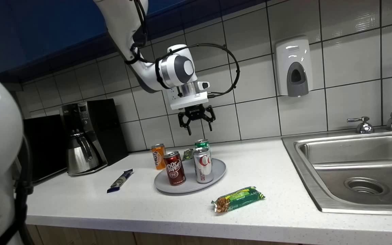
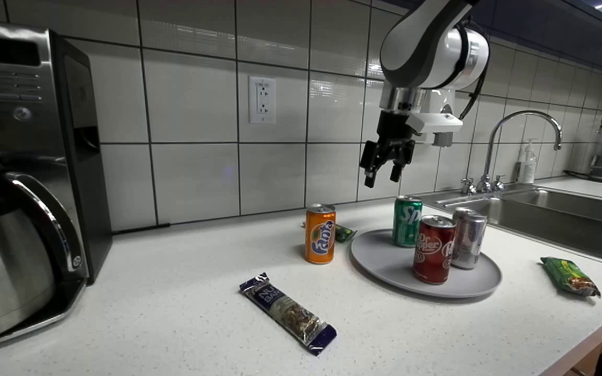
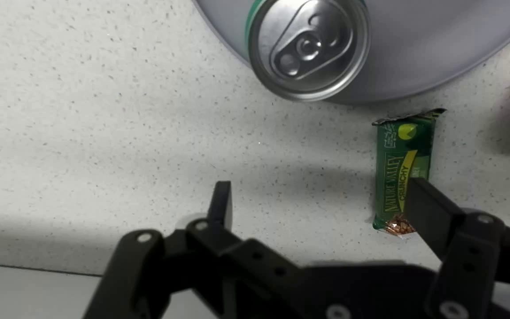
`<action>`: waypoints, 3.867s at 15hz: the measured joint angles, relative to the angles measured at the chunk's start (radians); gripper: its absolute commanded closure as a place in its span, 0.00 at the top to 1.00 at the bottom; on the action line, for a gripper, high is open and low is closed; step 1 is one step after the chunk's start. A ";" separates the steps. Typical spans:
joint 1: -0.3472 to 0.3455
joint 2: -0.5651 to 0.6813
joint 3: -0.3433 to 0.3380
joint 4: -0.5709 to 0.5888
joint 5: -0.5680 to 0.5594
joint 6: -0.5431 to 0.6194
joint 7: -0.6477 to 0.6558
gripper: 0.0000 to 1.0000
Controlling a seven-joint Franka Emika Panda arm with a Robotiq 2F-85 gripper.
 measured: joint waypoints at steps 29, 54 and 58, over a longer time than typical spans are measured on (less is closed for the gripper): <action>0.100 0.184 0.172 0.236 0.000 0.024 -0.014 1.00; 0.140 0.263 0.190 0.275 0.001 -0.100 -0.013 1.00; 0.159 0.265 0.186 0.274 -0.001 -0.100 0.007 1.00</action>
